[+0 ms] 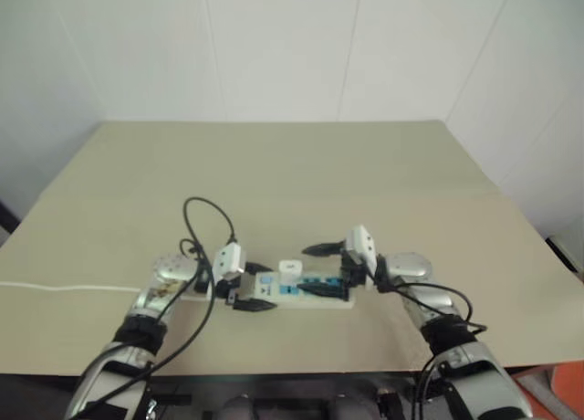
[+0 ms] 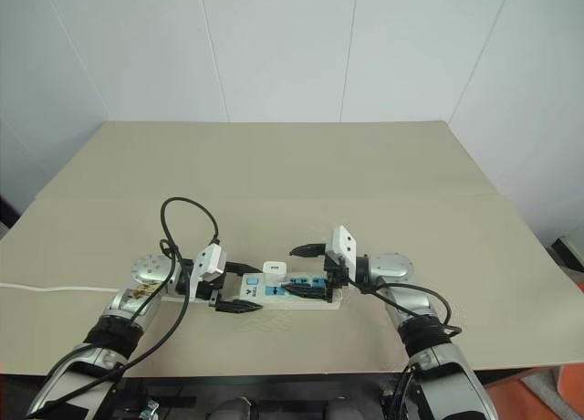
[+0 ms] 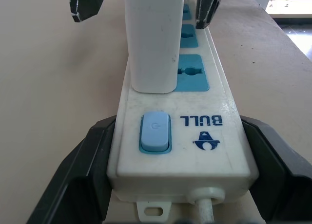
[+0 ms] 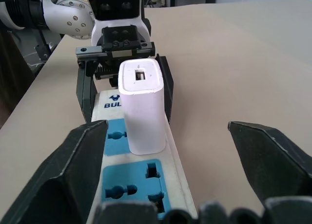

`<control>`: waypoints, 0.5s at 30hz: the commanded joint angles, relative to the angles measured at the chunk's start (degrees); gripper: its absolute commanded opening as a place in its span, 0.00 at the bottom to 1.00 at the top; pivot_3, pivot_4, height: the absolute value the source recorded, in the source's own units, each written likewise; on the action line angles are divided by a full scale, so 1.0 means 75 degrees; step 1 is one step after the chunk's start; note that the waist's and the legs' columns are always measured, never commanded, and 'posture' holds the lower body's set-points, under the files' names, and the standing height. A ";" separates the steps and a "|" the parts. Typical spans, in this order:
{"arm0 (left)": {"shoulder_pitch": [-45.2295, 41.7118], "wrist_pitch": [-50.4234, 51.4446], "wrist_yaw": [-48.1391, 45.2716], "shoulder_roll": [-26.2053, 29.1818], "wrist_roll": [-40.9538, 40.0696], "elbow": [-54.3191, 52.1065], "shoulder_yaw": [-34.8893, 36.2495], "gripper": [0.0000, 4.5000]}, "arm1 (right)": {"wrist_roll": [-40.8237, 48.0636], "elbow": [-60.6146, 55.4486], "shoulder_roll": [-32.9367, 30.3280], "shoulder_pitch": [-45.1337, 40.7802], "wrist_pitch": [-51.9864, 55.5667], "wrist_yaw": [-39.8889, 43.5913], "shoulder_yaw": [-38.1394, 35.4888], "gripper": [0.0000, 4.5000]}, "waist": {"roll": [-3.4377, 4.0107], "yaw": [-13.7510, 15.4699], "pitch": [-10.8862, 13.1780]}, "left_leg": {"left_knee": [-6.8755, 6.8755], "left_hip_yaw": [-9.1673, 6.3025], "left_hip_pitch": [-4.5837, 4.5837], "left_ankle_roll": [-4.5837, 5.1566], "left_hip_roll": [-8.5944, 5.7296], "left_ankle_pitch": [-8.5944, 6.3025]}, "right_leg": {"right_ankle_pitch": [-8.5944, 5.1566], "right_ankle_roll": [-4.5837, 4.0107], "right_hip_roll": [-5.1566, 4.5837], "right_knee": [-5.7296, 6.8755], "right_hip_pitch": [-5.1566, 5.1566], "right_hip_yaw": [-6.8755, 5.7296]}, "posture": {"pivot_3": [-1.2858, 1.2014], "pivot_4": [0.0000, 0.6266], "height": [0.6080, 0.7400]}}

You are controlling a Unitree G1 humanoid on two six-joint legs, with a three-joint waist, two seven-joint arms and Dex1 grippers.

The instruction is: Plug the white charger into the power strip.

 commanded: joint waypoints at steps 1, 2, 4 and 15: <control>0.0089 0.0079 -0.0090 0.0115 0.0239 0.0139 -0.0174 0.73 | -0.0212 0.0154 -0.0025 0.0164 0.0173 0.0046 0.0089 1.00 | 0.0000 0.0002 0.0000 | 0.0000 0.0000 0.0000 0.0000 0.0001 0.0000 | 0.0000 0.0000 0.0002 0.0000 0.0000 0.0000 | 0.52 0.24 1.00; 0.0086 0.0076 -0.0086 0.0109 0.0239 0.0145 -0.0172 0.73 | -0.0195 0.0133 -0.0028 0.0146 0.0200 0.0056 0.0069 1.00 | 0.0000 0.0003 0.0000 | 0.0000 0.0000 0.0000 0.0000 0.0001 0.0000 | 0.0000 -0.0001 0.0001 0.0000 0.0000 0.0000 | 0.52 0.24 1.00; 0.0073 0.0076 -0.0063 0.0074 0.0240 0.0159 -0.0177 0.73 | -0.0136 0.0097 -0.0031 0.0084 0.0219 0.0019 -0.0031 1.00 | 0.0000 0.0004 0.0000 | 0.0001 0.0001 -0.0001 0.0000 0.0002 0.0000 | 0.0000 -0.0001 0.0002 0.0000 0.0000 0.0000 | 0.52 0.24 1.00; 0.0110 0.0246 -0.0084 -0.0097 -0.0196 -0.0472 0.0077 0.99 | 0.0292 -0.0745 -0.0915 0.0152 0.0557 0.0279 -0.0688 1.00 | 0.0015 0.0049 0.0017 | 0.0002 0.0002 -0.0035 0.0000 -0.0001 0.0000 | 0.0014 -0.0023 -0.0001 -0.0003 -0.0028 -0.0001 | 0.52 0.24 1.00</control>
